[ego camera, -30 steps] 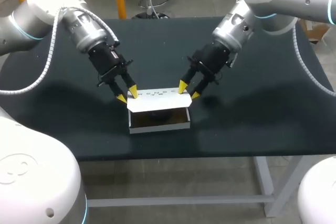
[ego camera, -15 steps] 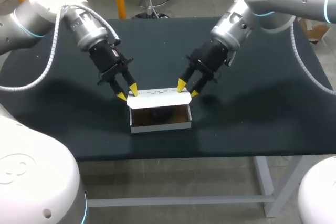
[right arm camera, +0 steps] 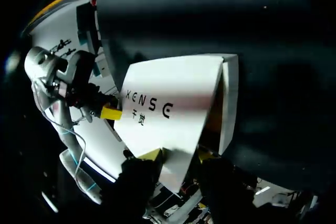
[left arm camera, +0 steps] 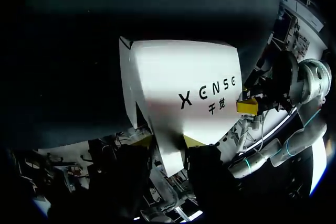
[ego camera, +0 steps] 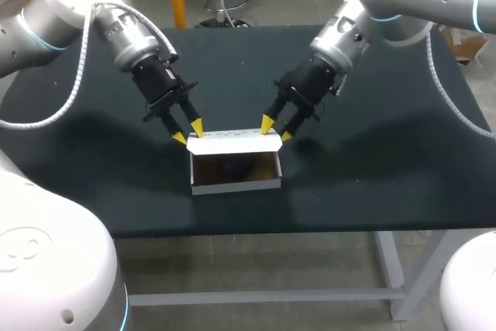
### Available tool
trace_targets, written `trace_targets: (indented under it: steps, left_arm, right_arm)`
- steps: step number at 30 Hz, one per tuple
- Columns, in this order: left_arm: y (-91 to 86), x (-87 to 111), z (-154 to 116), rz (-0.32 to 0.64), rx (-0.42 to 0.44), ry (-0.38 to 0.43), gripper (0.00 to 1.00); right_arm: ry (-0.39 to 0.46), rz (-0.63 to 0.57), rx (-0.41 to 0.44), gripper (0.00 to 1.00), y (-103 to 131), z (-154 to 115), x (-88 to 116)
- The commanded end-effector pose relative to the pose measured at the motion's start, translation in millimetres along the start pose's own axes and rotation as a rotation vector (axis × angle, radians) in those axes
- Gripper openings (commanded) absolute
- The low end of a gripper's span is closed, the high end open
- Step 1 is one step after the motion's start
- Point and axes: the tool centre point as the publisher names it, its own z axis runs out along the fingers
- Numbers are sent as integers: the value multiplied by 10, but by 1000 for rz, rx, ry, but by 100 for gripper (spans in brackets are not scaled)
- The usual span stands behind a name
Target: Assemble the packaging by folding the flat box into shape, placing the metal phone stand inside, and closing the box properly
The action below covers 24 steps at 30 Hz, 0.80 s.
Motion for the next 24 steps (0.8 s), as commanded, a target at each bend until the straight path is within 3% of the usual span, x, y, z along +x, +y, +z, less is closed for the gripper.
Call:
trace_targets:
  steps: [1,24]
  left_arm:
    - [-26,65,-19,-8,-7,-10,33]
    - [-77,91,-39,-70,-38,11,32]
  right_arm:
    - [-3,1,13,42,51,-1,58]
    - [-12,9,23,42,106,2,140]
